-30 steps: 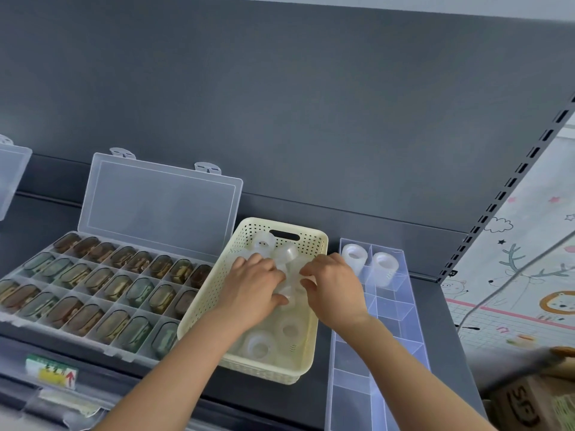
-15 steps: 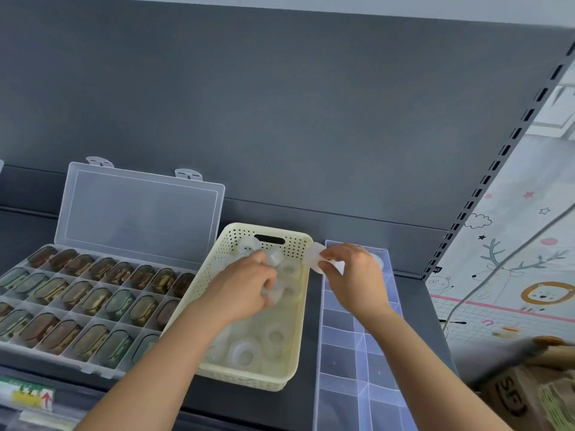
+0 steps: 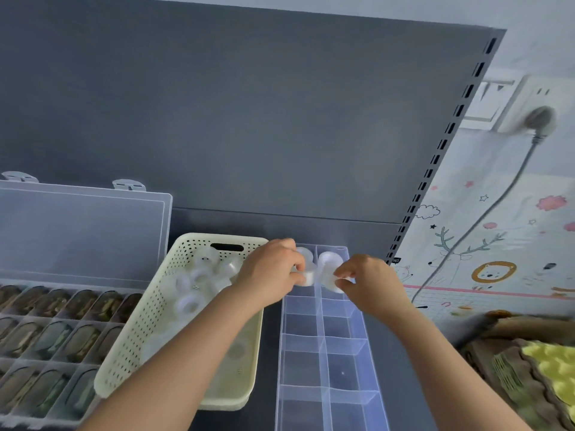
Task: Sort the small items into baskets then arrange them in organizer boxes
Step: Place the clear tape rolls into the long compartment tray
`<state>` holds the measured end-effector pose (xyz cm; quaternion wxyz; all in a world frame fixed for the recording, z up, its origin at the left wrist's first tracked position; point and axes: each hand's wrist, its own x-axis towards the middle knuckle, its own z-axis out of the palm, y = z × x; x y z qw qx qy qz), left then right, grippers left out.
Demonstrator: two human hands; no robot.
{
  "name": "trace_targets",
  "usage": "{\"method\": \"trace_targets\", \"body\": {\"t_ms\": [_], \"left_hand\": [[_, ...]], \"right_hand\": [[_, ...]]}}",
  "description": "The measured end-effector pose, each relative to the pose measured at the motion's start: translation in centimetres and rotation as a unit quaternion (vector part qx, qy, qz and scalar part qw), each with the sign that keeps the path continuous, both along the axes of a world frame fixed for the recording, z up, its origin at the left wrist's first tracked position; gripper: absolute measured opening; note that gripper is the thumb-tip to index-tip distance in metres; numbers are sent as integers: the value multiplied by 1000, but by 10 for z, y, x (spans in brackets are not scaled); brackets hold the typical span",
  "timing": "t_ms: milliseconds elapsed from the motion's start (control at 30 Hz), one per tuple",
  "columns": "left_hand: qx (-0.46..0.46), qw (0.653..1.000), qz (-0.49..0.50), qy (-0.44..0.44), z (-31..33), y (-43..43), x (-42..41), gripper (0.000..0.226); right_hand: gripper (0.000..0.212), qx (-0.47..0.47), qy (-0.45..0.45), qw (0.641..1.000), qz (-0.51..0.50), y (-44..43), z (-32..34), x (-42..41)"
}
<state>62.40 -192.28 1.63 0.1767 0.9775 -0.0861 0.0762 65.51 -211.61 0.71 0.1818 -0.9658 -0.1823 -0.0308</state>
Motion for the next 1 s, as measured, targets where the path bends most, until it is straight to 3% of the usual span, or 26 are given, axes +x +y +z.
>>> {"method": "trace_targets", "body": {"t_ms": [267, 567, 767, 900, 1000], "left_hand": [[152, 986, -19, 58, -11, -15, 16, 22], [237, 966, -54, 93, -19, -15, 18, 29], [194, 977, -57, 70, -32, -7, 21, 24], [123, 991, -61, 4, -14, 7, 4, 28], [85, 995, -8, -41, 2, 30, -17, 31]], "right_hand": [[17, -60, 34, 997, 21, 3, -8, 10], [22, -133, 83, 987, 28, 8, -23, 25], [19, -120, 58, 991, 26, 9, -24, 20], [18, -35, -15, 999, 35, 18, -13, 6], [15, 40, -36, 995, 85, 39, -3, -10]]}}
